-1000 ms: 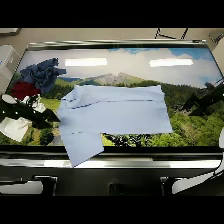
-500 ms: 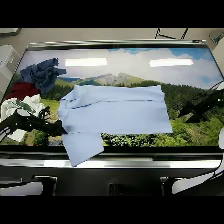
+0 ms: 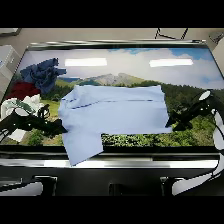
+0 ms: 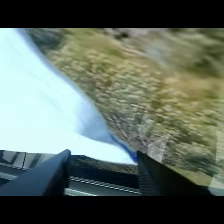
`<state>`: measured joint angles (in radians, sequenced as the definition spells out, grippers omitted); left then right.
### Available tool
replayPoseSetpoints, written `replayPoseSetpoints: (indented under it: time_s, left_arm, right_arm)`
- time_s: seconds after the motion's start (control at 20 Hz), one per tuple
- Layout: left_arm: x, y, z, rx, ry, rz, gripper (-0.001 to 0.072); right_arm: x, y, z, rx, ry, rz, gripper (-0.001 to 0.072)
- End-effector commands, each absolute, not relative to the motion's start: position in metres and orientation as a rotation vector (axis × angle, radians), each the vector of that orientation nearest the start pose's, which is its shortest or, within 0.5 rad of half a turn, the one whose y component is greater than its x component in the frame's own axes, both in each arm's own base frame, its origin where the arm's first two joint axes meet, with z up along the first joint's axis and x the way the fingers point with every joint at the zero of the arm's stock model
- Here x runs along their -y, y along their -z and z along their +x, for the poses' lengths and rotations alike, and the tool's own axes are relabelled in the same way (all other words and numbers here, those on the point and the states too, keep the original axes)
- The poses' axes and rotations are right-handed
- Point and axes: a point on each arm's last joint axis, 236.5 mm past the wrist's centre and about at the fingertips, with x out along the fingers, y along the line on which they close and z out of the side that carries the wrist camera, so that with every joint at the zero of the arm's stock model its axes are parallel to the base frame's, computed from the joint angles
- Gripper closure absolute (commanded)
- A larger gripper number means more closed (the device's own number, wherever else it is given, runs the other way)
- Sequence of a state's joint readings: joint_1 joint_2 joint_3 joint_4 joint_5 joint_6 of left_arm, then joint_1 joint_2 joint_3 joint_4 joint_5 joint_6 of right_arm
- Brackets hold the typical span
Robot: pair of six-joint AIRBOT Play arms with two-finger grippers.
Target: Fold the clothes and pants, and hang the long-sleeved shirts on hangers.
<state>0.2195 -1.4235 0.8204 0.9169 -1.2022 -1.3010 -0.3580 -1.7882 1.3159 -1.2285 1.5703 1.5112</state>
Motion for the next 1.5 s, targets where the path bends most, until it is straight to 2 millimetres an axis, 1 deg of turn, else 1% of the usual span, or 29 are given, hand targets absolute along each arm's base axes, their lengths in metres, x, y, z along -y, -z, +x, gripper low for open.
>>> replayPoseSetpoints:
  time_s: [0.0, 0.05, 0.1, 0.15, 0.2, 0.25, 0.3, 0.35, 0.4, 0.45, 0.5, 0.55, 0.6, 0.65, 0.7, 0.75, 0.8, 0.85, 0.9, 0.95, 1.0, 1.05, 1.1, 1.2, 1.25, 1.3, 1.35, 1.4, 1.45]
  left_arm:
    - [0.071, 0.089, 0.299, -1.567, 0.288, -0.684, 0.0686]
    - [0.071, 0.086, 0.3, -1.564, 0.294, -0.681, 0.0686]
    - [0.071, 0.082, 0.304, -1.557, 0.302, -0.675, 0.0686]
    - [0.07, 0.072, 0.312, -1.531, 0.313, -0.661, 0.0687]
    - [0.067, 0.055, 0.326, -1.48, 0.323, -0.636, 0.0688]
    - [0.062, 0.027, 0.347, -1.39, 0.333, -0.596, 0.0688]
    - [0.057, -0.009, 0.369, -1.281, 0.344, -0.547, 0.0688]
    - [0.052, -0.064, 0.392, -1.134, 0.356, -0.482, 0.0688]
    - [0.048, -0.126, 0.409, -0.977, 0.365, -0.414, 0.0688]
    - [0.045, -0.205, 0.418, -0.785, 0.37, -0.334, 0.0687]
    - [0.044, -0.285, 0.416, -0.588, 0.366, -0.261, 0.0687]
    - [0.042, -0.371, 0.4, -0.37, 0.344, -0.18, 0.0687]
    - [0.039, -0.447, 0.372, -0.169, 0.306, -0.103, 0.0687]
    - [0.04, -0.503, 0.338, -0.014, 0.277, -0.045, 0.0687]
    - [0.046, -0.542, 0.303, 0.1, 0.27, -0.007, 0.0686]
    - [0.054, -0.57, 0.266, 0.187, 0.271, 0.007, 0.0686]
    - [0.059, -0.586, 0.237, 0.251, 0.271, 0.0, 0.0687]
    - [0.063, -0.597, 0.214, 0.301, 0.267, 0.007, 0.0687]
    - [0.065, -0.608, 0.194, 0.351, 0.258, 0.017, 0.0687]
    - [0.067, -0.618, 0.177, 0.399, 0.255, 0.02, 0.0688]
    - [0.067, -0.624, 0.166, 0.43, 0.25, 0.019, 0.0688]
    - [0.067, -0.626, 0.161, 0.44, 0.246, 0.013, 0.0688]
    - [0.066, -0.626, 0.161, 0.439, 0.245, 0.003, 0.0688]
    - [0.061, -0.621, 0.169, 0.415, 0.226, 0.005, 0.0688]
    - [0.056, -0.614, 0.18, 0.378, 0.206, 0.015, 0.0688]
    - [0.048, -0.599, 0.198, 0.308, 0.185, 0.006, 0.0688]
    - [0.042, -0.574, 0.224, 0.201, 0.176, -0.014, 0.0688]
    - [0.038, -0.541, 0.254, 0.074, 0.184, -0.03, 0.0688]
    - [0.034, -0.499, 0.288, -0.065, 0.198, -0.059, 0.0688]
  right_arm:
    - [0.008, 0.113, 0.314, -1.95, -0.091, 0.638, 0.0389]
    - [0.0, 0.108, 0.309, -1.976, -0.122, 0.616, 0.0534]
    - [-0.004, 0.102, 0.31, -1.968, -0.135, 0.593, 0.0665]
    - [-0.005, 0.092, 0.32, -1.917, -0.142, 0.579, 0.0667]
    - [-0.005, 0.075, 0.338, -1.825, -0.149, 0.566, 0.0668]
    - [0.001, 0.051, 0.359, -1.715, -0.144, 0.539, 0.0668]
    - [0.008, 0.015, 0.387, -1.568, -0.138, 0.492, 0.0669]
    - [0.016, -0.031, 0.414, -1.405, -0.14, 0.43, 0.0671]
    - [0.024, -0.093, 0.441, -1.199, -0.137, 0.359, 0.0671]
    - [0.033, -0.168, 0.461, -0.971, -0.114, 0.294, 0.0671]
    - [0.041, -0.244, 0.468, -0.747, -0.08, 0.232, 0.067]
    - [0.047, -0.322, 0.462, -0.529, -0.045, 0.174, 0.0669]
    - [0.048, -0.395, 0.439, -0.334, -0.017, 0.122, 0.0669]
    - [0.043, -0.451, 0.407, -0.186, -0.003, 0.086, 0.0669]
    - [0.036, -0.486, 0.376, -0.088, -0.002, 0.067, 0.0669]
    - [0.028, -0.509, 0.346, -0.025, 0.0, 0.05, 0.0669]
    - [0.024, -0.526, 0.318, 0.025, 0.009, 0.03, 0.0669]
    - [0.02, -0.539, 0.296, 0.067, 0.018, 0.015, 0.0669]
    - [0.017, -0.551, 0.277, 0.108, 0.027, 0.002, 0.0669]
    - [0.016, -0.56, 0.262, 0.14, 0.035, -0.006, 0.0669]
    - [0.014, -0.565, 0.253, 0.163, 0.039, -0.001, 0.0669]
    - [0.014, -0.569, 0.246, 0.179, 0.043, 0.005, 0.0669]
    - [0.013, -0.571, 0.244, 0.185, 0.043, 0.014, 0.0669]
    - [0.015, -0.568, 0.248, 0.175, 0.046, 0.016, 0.0669]
    - [0.018, -0.561, 0.256, 0.147, 0.048, 0.019, 0.0669]
    - [0.02, -0.547, 0.269, 0.088, 0.047, 0.025, 0.0669]
    - [0.024, -0.52, 0.29, -0.017, 0.043, 0.044, 0.0669]
    - [0.029, -0.484, 0.315, -0.154, 0.037, 0.076, 0.067]
    - [0.034, -0.432, 0.343, -0.338, 0.029, 0.104, 0.0671]
